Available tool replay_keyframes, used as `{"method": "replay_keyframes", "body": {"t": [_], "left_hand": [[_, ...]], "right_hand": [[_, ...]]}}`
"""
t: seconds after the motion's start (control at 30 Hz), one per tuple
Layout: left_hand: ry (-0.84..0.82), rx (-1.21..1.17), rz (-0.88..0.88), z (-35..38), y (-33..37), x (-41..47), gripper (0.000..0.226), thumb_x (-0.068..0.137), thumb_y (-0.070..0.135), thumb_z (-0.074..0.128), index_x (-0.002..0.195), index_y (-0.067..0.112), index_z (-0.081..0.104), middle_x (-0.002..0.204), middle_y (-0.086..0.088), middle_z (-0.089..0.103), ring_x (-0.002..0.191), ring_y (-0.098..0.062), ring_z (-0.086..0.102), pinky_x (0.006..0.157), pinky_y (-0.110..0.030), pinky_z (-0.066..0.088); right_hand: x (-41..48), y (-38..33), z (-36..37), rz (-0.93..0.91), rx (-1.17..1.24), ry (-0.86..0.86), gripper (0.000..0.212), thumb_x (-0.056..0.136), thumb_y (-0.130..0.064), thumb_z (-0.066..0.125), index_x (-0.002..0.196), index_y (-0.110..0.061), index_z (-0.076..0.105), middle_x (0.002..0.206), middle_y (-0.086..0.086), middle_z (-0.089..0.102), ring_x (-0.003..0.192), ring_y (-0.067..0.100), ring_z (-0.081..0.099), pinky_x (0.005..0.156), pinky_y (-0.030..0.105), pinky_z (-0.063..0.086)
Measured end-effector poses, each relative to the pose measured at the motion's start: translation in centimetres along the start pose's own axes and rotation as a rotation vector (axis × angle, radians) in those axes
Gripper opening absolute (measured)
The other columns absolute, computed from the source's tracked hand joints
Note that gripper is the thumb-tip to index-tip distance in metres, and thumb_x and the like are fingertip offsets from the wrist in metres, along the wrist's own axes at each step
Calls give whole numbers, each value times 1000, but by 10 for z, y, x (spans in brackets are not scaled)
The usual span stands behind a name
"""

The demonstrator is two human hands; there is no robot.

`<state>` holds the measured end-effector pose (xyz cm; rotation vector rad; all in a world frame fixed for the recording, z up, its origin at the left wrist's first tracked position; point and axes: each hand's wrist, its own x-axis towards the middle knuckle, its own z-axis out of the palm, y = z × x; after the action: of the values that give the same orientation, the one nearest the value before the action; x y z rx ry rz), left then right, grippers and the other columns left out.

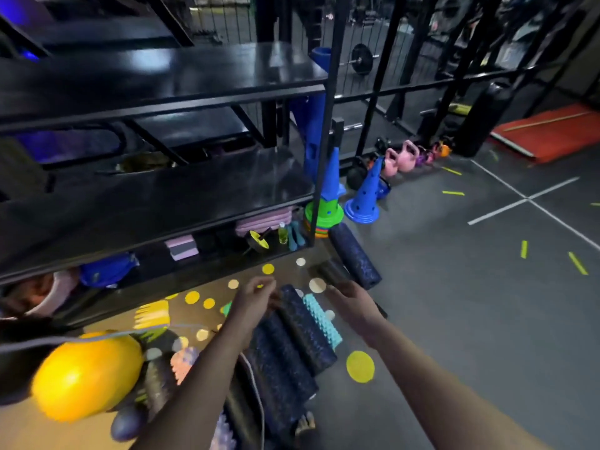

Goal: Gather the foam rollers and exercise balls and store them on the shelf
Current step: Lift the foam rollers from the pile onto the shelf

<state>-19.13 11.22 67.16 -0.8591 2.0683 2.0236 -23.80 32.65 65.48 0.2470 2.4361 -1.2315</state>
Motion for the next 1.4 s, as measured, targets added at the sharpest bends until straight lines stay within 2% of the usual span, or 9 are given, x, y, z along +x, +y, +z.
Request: {"method": "replay_keyframes", "body": {"t": [0.2,0.4,0.7,0.87,0.97,1.07,1.13,1.23,1.4], "left_hand": [[2,-20,-147,82,6,98,11,100,23,58,109,21,63,92,-6,70,78,-20,63,59,-27,45],[-35,68,-251,133,27,172,5,100,36,58,98,34,62,103,-1,71,93,-24,69,84,-44,56],[145,-3,-335,218,26,284,6,99,25,61,104,21,62,96,-6,70,72,-17,63,68,-31,49],[308,5,-464,302,-3,372,19,102,18,57,83,22,59,81,-8,63,75,-25,60,65,-36,49],[324,-96,-656,372,-41,425,10,99,25,56,93,18,59,82,-6,58,70,-19,53,62,-29,41],[340,-107,-789,424,-110,475,29,73,43,61,84,16,59,83,-10,59,73,-28,59,70,-32,44],[290,-93,-869,450,-159,505,25,76,39,59,80,14,59,80,-11,57,73,-37,63,68,-31,46],[348,-134,-942,479,-238,548,29,74,35,57,95,15,64,78,-6,56,69,-26,55,61,-29,43],[387,-181,-974,527,-392,585,37,105,23,49,137,6,56,117,-6,54,104,-20,51,87,-33,43]], "right_hand": [[84,50,-62,196,-217,-50,49,84,-59,54,107,-17,63,109,7,71,97,26,67,83,34,51],[151,50,-122,300,-220,-63,44,97,-45,59,132,-20,57,126,7,66,115,27,63,92,29,49],[343,65,-151,279,-365,-268,50,95,-44,58,133,-12,56,127,13,67,119,31,62,93,32,47],[492,101,-164,215,-425,-448,55,96,-47,57,140,-15,51,133,12,64,123,32,59,98,33,45],[564,142,-179,233,-419,-543,61,84,-56,59,127,-13,59,112,7,68,108,20,64,89,27,50],[615,201,-179,284,-506,-599,33,93,-42,59,110,-14,62,97,6,63,95,17,60,71,22,38],[645,249,-164,296,-586,-655,38,97,-41,58,115,-8,64,113,15,68,111,29,63,77,26,36],[681,325,-126,342,-634,-729,49,98,-44,57,135,-11,55,135,10,62,129,29,55,92,27,39],[734,471,-44,384,-546,-835,75,83,-51,77,141,-12,50,138,7,61,131,28,56,106,33,44]]}}
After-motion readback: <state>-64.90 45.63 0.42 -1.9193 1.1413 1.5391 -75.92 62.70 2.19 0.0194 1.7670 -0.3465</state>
